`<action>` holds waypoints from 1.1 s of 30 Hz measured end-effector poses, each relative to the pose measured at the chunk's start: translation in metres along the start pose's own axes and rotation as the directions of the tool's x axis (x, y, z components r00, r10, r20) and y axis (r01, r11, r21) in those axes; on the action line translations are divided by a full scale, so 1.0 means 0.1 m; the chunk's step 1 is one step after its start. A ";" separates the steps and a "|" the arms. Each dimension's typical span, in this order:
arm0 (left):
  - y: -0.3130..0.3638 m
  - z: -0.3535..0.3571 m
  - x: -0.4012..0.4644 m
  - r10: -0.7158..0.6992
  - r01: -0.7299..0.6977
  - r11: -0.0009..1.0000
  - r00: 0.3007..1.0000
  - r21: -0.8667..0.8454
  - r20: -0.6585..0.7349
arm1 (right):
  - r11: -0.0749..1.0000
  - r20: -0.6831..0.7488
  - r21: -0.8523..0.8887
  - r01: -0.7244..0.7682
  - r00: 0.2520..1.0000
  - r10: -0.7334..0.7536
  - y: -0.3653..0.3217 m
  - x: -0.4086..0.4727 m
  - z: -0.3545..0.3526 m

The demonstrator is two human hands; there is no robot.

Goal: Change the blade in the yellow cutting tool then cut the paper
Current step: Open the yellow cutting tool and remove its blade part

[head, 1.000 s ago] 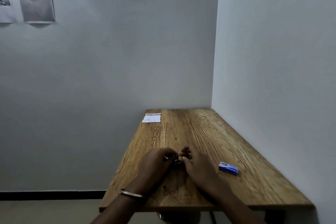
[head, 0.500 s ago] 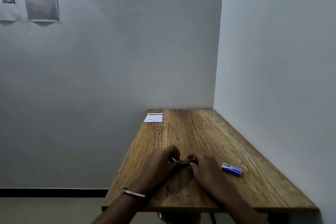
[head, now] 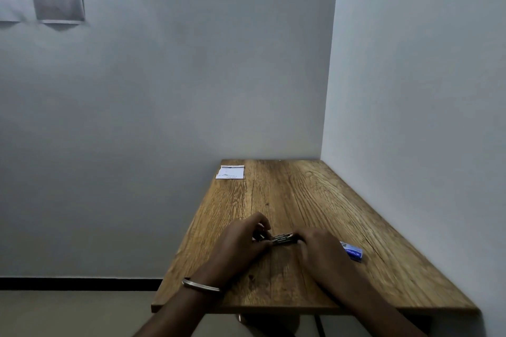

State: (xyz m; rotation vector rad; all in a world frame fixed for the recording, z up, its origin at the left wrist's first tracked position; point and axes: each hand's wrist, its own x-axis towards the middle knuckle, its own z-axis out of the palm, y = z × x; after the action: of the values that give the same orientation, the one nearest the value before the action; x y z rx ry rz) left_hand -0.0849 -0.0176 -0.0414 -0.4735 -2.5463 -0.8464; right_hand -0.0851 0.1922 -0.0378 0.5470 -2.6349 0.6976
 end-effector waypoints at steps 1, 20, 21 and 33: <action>0.00 0.00 0.00 -0.001 0.001 1.000 1.000 0.000 0.000 | 1.000 0.005 -0.021 0.007 1.000 -0.007 0.00 0.03 -0.01; -0.01 -0.01 -0.01 -0.021 0.021 1.000 1.000 0.005 0.001 | 0.999 0.038 -0.006 0.048 0.998 -0.048 -0.03 0.21 -0.11; -0.01 -0.01 -0.01 -0.022 0.022 1.000 1.000 0.006 0.004 | 0.999 0.045 -0.009 0.053 0.998 -0.053 -0.02 0.21 -0.11; -0.03 0.01 -0.02 -0.020 0.020 1.000 1.000 -0.002 -0.012 | 0.997 0.111 0.031 0.068 0.991 -0.071 -0.06 0.30 -0.10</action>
State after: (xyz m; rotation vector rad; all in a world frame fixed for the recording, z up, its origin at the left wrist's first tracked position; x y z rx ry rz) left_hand -0.0847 -0.0193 -0.0444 -0.4436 -2.5430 -0.8568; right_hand -0.1057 0.1844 -0.0142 0.7018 -2.6980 0.7019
